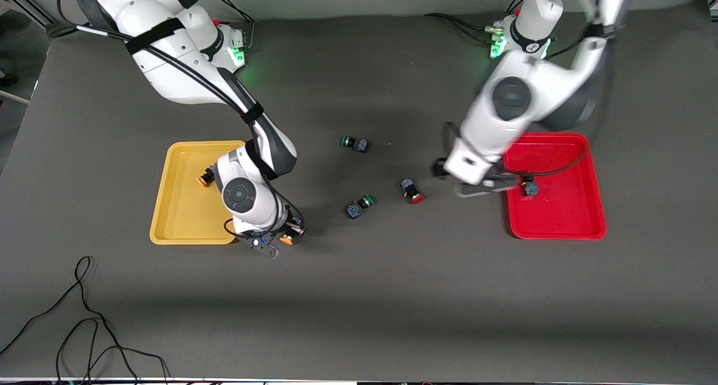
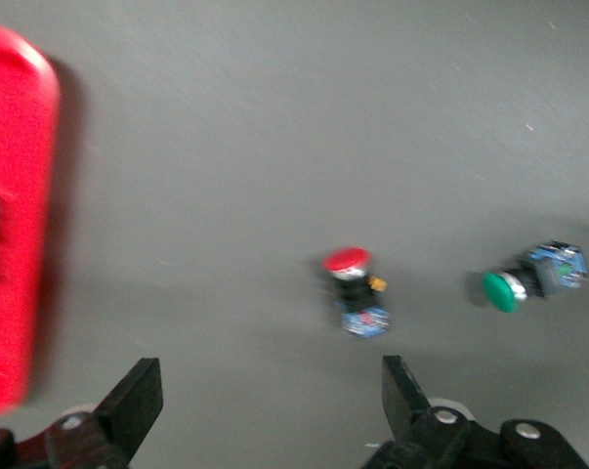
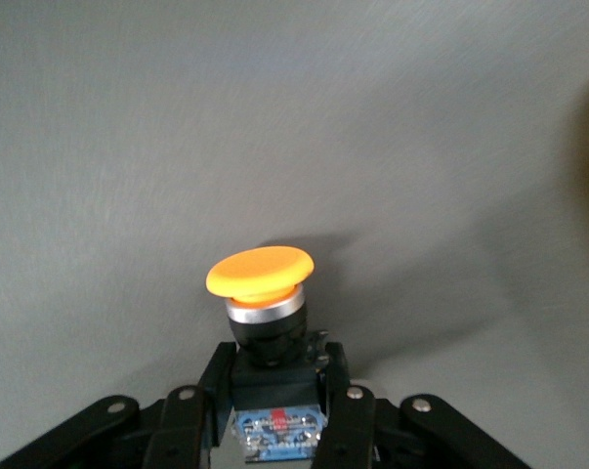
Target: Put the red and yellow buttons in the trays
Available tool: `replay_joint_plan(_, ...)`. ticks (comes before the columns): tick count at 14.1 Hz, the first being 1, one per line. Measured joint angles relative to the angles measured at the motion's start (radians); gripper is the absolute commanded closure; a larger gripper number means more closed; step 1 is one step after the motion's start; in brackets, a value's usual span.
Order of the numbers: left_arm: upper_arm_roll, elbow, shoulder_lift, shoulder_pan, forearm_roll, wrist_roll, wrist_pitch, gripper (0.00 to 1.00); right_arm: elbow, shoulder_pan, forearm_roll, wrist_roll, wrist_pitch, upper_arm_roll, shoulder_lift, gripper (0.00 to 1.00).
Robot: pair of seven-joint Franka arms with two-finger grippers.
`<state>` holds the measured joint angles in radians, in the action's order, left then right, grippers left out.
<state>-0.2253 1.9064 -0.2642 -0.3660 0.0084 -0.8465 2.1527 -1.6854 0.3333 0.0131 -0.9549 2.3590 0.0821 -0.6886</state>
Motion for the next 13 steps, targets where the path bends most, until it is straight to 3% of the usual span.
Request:
replay_joint_plan(3,0.001,-0.060,-0.136,-0.058,0.016,-0.182,0.072,0.00,-0.027,-0.076,-0.001,0.016,-0.134,-0.015,0.123,0.91)
replay_joint_plan(5,0.001,-0.074,-0.211,-0.066,0.033,-0.259,0.133,0.00,-0.093,-0.099,-0.001,0.062,-0.195,-0.056,0.217,0.91)
replay_joint_plan(9,0.002,-0.084,-0.330,-0.079,0.107,-0.356,0.236,0.03,-0.352,-0.102,0.027,0.221,-0.096,-0.178,0.354,0.90)
replay_joint_plan(11,0.002,-0.086,-0.356,-0.083,0.116,-0.367,0.245,0.12,-0.427,-0.102,0.056,0.267,-0.041,-0.232,0.369,0.89)
replay_joint_plan(12,0.002,-0.086,-0.363,-0.088,0.117,-0.374,0.245,0.20,-0.441,-0.103,0.079,0.277,-0.033,-0.250,0.369,0.88)
replay_joint_plan(13,0.002,-0.086,-0.370,-0.094,0.118,-0.383,0.245,0.35,-0.448,-0.104,0.112,0.283,-0.026,-0.261,0.369,0.86)
